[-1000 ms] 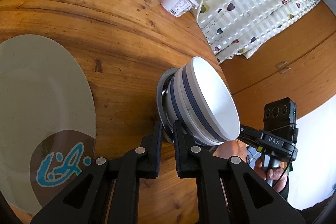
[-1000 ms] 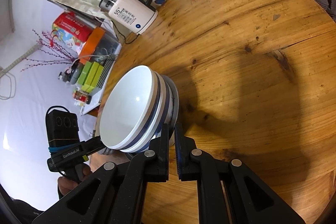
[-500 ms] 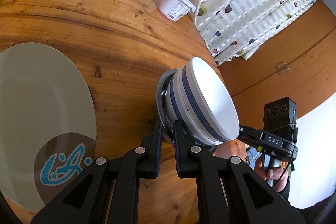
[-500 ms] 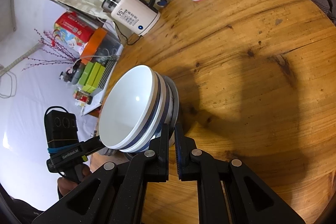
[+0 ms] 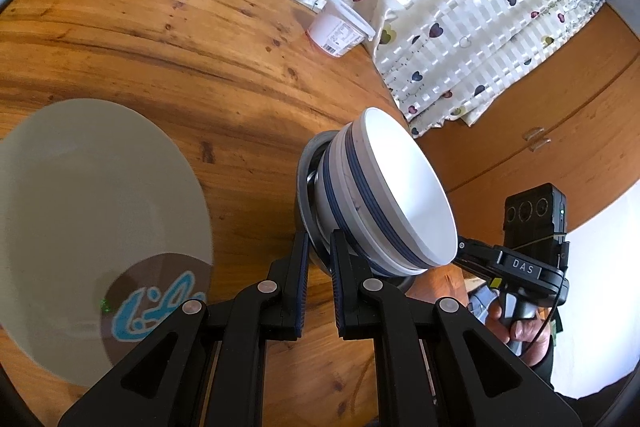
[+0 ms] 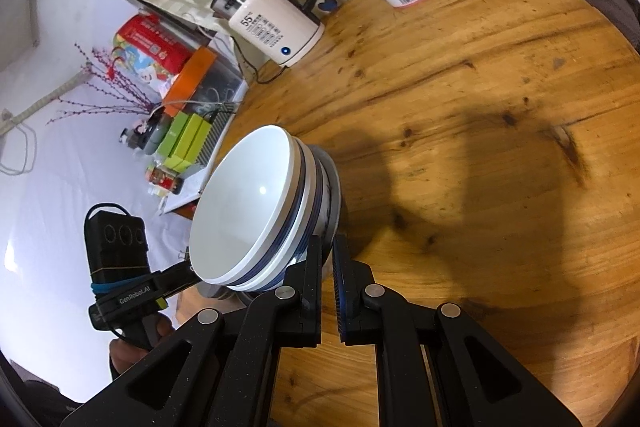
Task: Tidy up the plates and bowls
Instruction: 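Carry the bowl stack over the beige plate stack with both tools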
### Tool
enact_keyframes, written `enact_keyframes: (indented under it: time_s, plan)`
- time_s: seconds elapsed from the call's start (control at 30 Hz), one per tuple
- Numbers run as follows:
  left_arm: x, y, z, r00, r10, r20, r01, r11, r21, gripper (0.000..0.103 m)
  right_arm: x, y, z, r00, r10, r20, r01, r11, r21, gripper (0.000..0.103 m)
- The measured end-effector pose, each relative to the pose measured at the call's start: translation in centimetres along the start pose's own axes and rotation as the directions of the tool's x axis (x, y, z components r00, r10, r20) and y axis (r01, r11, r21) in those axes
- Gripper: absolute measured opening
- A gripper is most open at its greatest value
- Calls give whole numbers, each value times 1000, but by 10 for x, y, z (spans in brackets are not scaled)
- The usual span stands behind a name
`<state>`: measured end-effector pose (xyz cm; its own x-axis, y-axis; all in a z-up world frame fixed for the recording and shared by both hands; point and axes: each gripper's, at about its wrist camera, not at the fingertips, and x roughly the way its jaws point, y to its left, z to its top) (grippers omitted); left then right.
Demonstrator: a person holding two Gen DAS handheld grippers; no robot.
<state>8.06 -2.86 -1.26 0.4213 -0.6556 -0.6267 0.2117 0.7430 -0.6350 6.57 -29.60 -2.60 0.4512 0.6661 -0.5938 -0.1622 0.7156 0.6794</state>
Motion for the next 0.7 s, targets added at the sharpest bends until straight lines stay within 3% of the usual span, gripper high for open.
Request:
enact_keyframes:
  time_s: [0.7]
  plan:
    - [-56,30,-5,993,63,96,-58,997,-49,9,36,50,9,997,49,-59,-54,994,-94,8]
